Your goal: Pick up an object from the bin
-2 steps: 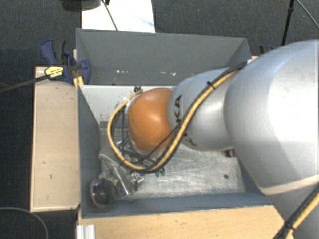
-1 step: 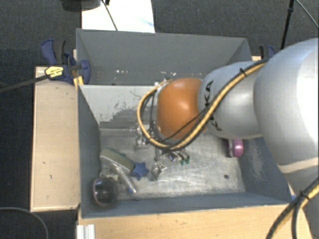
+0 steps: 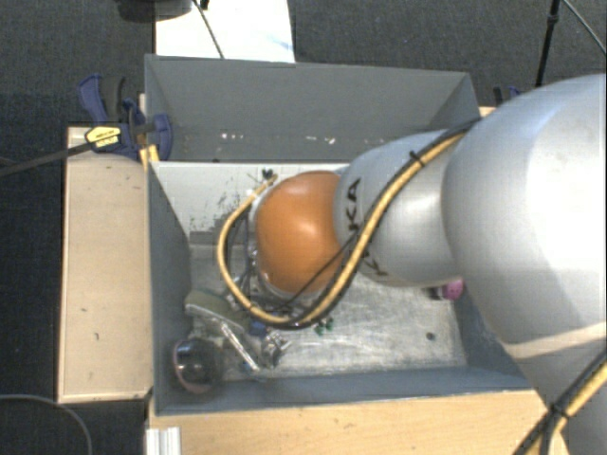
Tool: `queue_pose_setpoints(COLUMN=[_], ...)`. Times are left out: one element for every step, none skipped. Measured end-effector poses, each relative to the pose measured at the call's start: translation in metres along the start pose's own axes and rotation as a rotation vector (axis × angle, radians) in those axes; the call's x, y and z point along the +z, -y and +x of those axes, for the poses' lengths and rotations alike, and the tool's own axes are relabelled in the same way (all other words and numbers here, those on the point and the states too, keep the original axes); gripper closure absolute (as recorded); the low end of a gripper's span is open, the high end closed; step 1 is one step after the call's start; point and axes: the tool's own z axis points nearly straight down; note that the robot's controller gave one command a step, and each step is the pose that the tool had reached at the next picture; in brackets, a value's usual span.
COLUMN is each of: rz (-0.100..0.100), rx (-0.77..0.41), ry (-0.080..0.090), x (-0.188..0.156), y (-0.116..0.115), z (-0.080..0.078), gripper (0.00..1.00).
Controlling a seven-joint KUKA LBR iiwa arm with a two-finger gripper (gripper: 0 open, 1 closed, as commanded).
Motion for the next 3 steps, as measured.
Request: queue_pose_setpoints(rz=[-0.003, -0.002, -0.002], rx=[0.094, 0.149, 0.105], ry=[-0.004, 0.003, 0.008], x=[-0.006, 0.000, -0.001], y=[0.069, -0.011, 0.052], z=[0.051, 0.014, 0.017], gripper=[0.00, 0.00, 0.00])
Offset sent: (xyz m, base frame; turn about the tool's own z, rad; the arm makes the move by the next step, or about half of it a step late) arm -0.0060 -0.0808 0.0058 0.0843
